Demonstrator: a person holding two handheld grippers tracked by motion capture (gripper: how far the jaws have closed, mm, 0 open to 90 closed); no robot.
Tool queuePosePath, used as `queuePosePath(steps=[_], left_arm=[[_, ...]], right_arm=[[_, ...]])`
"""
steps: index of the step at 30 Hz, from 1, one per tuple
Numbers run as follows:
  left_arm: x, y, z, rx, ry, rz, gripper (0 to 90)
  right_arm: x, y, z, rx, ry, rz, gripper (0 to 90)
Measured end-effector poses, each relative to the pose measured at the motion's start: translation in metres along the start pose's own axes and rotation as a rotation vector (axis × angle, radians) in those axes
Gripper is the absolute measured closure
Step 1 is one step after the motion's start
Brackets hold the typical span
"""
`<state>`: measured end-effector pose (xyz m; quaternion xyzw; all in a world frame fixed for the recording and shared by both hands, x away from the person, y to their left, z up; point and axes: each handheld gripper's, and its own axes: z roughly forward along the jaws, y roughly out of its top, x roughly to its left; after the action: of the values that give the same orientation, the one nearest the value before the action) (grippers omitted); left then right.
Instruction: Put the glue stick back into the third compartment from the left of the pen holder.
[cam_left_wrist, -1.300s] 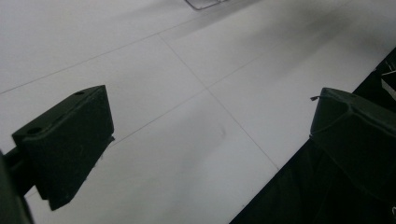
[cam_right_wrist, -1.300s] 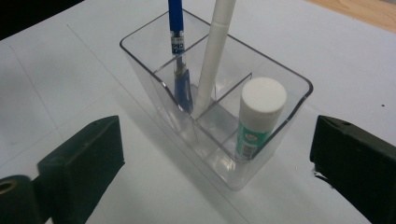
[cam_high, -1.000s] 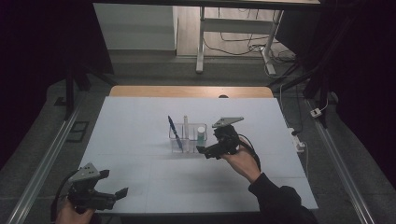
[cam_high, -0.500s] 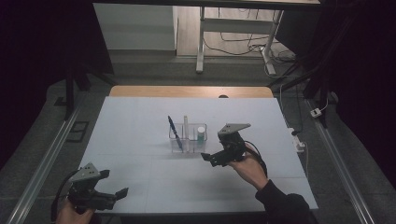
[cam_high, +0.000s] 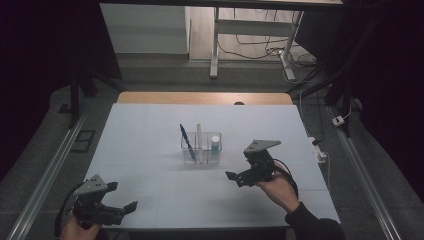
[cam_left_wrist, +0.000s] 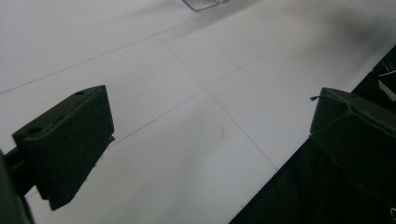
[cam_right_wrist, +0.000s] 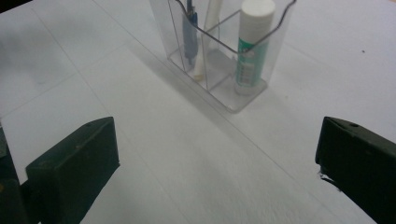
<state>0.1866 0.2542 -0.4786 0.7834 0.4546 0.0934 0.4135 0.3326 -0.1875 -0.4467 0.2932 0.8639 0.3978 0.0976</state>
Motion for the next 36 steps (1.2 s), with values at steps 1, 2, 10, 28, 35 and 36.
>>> queuePosePath(steps=[1,2,10,28,35,36], left_arm=[[0.0,0.0,0.0,0.0,-0.001,0.0,0.0],[0.0,0.0,0.0,0.0,-0.001,-0.001,0.0],[0.0,0.0,0.0,-0.001,0.0,0.001,0.0],[0.0,0.0,0.0,-0.001,0.001,-0.001,0.0],[0.0,0.0,0.0,-0.001,0.001,-0.002,0.0],[0.0,0.0,0.0,-0.001,0.001,-0.003,0.0]], right_arm=[[-0.001,-0.002,-0.002,0.001,-0.002,0.005,0.0],[-0.002,-0.004,-0.004,-0.002,-0.003,0.008,0.0],[-0.006,-0.016,-0.019,-0.003,-0.023,0.026,0.0],[-0.014,-0.047,-0.054,-0.006,-0.073,0.079,0.0],[-0.019,-0.064,-0.072,-0.014,-0.103,0.124,0.0],[-0.019,-0.067,-0.075,-0.013,-0.114,0.13,0.0]])
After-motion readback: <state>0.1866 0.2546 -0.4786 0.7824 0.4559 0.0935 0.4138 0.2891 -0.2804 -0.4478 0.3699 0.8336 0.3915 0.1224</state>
